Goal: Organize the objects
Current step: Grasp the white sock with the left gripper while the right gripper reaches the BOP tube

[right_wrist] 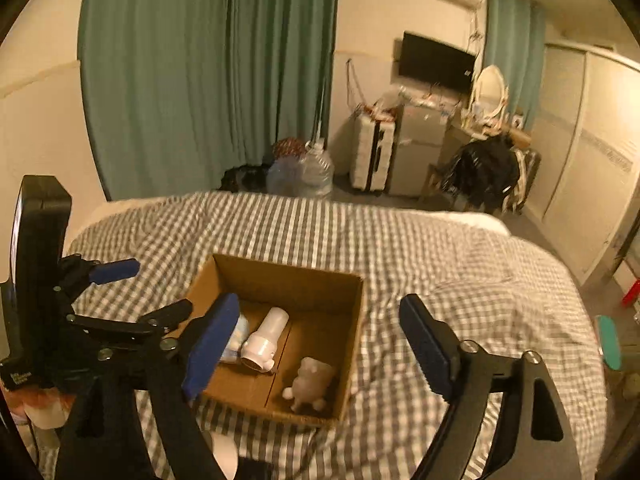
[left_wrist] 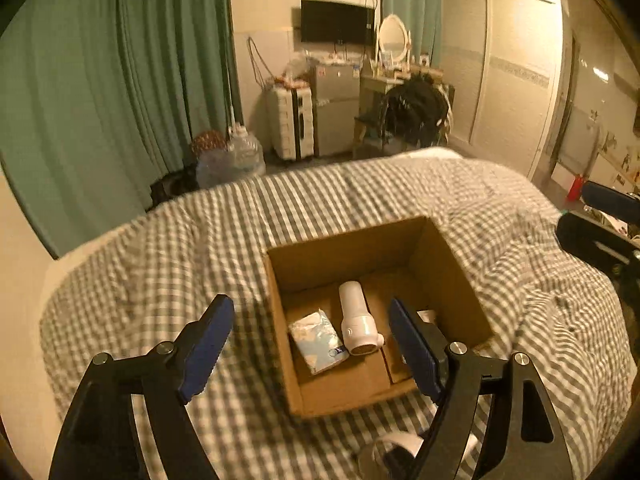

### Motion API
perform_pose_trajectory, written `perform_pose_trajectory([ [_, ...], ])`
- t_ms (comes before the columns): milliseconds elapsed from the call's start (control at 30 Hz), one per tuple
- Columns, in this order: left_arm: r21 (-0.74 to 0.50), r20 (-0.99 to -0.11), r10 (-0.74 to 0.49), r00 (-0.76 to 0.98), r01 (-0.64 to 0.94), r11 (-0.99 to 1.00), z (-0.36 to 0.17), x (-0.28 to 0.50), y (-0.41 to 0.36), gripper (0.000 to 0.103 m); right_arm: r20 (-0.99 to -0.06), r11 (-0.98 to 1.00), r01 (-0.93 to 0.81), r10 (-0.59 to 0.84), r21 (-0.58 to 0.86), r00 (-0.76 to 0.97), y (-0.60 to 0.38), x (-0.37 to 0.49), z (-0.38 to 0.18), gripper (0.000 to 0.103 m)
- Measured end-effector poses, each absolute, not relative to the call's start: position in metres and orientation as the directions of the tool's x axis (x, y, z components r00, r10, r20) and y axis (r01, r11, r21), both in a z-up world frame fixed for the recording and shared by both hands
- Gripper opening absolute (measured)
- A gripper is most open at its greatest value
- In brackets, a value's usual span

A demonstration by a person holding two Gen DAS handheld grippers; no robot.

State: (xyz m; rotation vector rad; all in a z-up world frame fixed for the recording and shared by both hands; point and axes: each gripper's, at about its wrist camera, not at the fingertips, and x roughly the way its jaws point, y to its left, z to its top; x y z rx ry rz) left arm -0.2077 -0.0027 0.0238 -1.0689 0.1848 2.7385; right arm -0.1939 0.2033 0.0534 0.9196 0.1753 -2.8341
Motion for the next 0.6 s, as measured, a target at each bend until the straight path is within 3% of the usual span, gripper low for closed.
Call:
perform_pose_trajectory([
  [67,0.050,-0.662,0.134,-0.737,-0.222,-0.974,0.040,-0.185,-0.008,0.085,-0.575,-0.980,0.185,-0.114,-0.067,-0.811,0.203,-0.174,0.072,0.086],
  [133,0.048,-0.648,0.138,-0.749,-0.221,-0.974,0.051,-0.167,-0.017,0.097,-0.557,-0.980,0.183,-0.109,-0.079,-0.823,0.202,-0.150,0.090,0.089],
  [400,0.072,-0.620,0.087,-0.780,-0.167,-0.983,0.067,-0.091,-0.038,0.098,-0.511,-0.972,0.206,-0.120,-0.116,-0.851,0.189,-0.072,0.121,0.090],
  [600,0.076,-0.641,0.048,-0.766,-0.126,-0.989,0.036,-0.056,-0.042,0.098,-0.557,-0.962,0.250,-0.150,-0.107,-0.817,0.182,-0.032,0.091,0.090],
])
